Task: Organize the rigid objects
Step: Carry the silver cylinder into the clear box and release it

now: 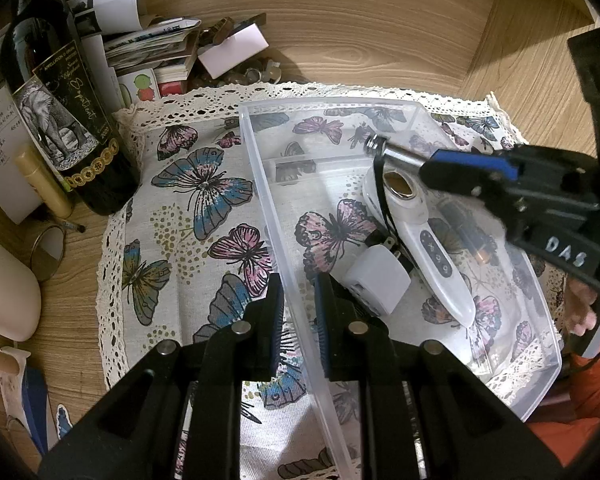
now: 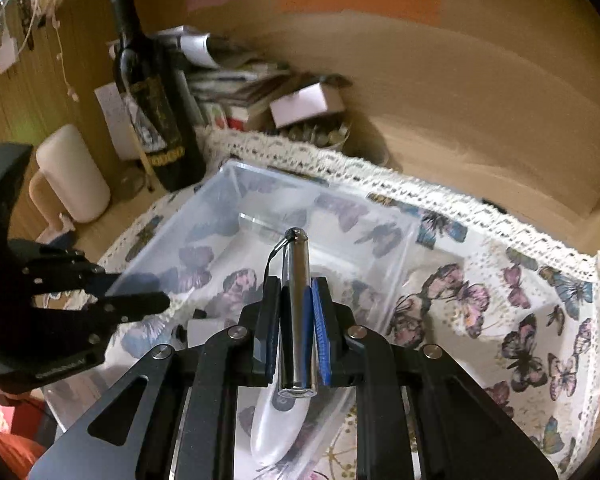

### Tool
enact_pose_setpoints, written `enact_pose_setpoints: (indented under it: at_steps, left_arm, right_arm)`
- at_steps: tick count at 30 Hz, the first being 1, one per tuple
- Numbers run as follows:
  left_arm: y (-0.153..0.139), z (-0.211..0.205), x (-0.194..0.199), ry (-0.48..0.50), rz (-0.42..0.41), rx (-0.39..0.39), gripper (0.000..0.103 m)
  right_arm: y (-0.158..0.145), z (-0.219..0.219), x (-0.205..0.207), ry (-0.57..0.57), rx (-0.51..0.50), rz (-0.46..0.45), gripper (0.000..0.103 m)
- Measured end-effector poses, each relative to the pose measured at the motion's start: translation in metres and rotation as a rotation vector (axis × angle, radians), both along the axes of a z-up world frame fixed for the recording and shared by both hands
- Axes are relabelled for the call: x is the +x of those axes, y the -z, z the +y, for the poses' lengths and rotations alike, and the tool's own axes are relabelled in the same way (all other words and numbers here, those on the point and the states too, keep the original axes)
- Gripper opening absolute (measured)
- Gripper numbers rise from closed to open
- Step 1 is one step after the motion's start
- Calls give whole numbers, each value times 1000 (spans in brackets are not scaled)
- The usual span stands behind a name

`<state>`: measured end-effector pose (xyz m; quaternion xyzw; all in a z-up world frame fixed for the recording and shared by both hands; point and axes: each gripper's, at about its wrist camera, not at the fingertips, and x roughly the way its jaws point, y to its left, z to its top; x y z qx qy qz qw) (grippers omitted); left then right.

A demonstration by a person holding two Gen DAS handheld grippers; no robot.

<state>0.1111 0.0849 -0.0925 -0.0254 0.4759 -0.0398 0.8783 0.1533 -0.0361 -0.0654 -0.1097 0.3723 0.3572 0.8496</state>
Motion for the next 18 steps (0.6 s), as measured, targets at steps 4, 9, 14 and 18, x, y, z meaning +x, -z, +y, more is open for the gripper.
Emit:
enact_pose_setpoints:
  at_steps: [4, 9, 14, 18]
  left_arm:
    - [0, 0, 0, -1, 0, -1, 15]
    - [0, 0, 0, 0, 0, 0, 15]
    - [0, -1, 0, 0, 1, -1, 15]
    - [0, -1, 1, -2, 0, -1, 15]
  right_arm:
    - [7, 5, 0, -17, -21, 23, 14]
    - [10, 6, 2, -24, -20, 58, 15]
    - [0, -1, 0, -3, -10, 26, 15]
    - [-9, -9, 0, 19, 1, 0, 15]
